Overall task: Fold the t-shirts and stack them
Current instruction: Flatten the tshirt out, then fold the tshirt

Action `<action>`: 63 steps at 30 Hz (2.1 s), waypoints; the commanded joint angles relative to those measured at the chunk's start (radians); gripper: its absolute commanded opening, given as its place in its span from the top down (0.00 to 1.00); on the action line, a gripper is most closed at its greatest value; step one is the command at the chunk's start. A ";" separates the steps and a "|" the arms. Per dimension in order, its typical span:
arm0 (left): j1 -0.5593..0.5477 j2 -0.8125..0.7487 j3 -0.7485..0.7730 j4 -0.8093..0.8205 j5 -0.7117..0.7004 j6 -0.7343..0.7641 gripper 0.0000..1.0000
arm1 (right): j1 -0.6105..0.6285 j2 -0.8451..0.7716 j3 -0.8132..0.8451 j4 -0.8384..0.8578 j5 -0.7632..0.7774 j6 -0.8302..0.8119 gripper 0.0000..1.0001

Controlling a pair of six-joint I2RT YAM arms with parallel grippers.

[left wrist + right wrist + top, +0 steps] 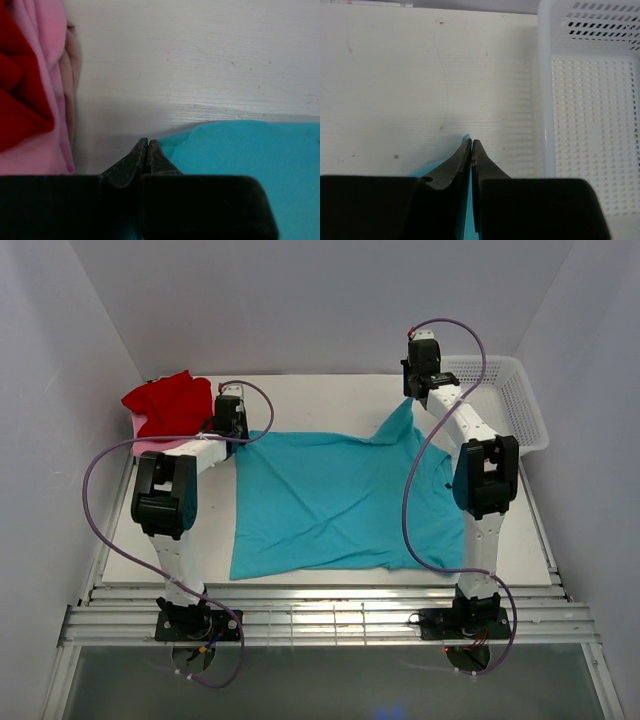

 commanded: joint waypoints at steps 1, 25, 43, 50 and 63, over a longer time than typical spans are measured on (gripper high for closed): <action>0.009 -0.141 -0.057 0.029 0.000 0.037 1.00 | -0.006 -0.143 -0.069 0.024 0.060 -0.015 0.92; -0.031 -0.339 -0.350 -0.053 -0.057 0.039 1.00 | 0.003 -0.565 -0.492 -0.384 0.143 0.097 0.92; -0.173 -0.445 -0.450 -0.106 -0.184 0.108 0.99 | 0.017 -0.597 -0.603 -0.633 0.210 0.157 0.92; -0.178 -0.388 -0.364 -0.228 -0.350 0.013 0.85 | 0.015 -0.510 -0.621 -0.647 0.256 0.177 0.63; -0.205 -0.476 -0.237 -0.255 -0.353 -0.060 0.80 | 0.015 -0.482 -0.579 -0.381 0.120 0.116 0.81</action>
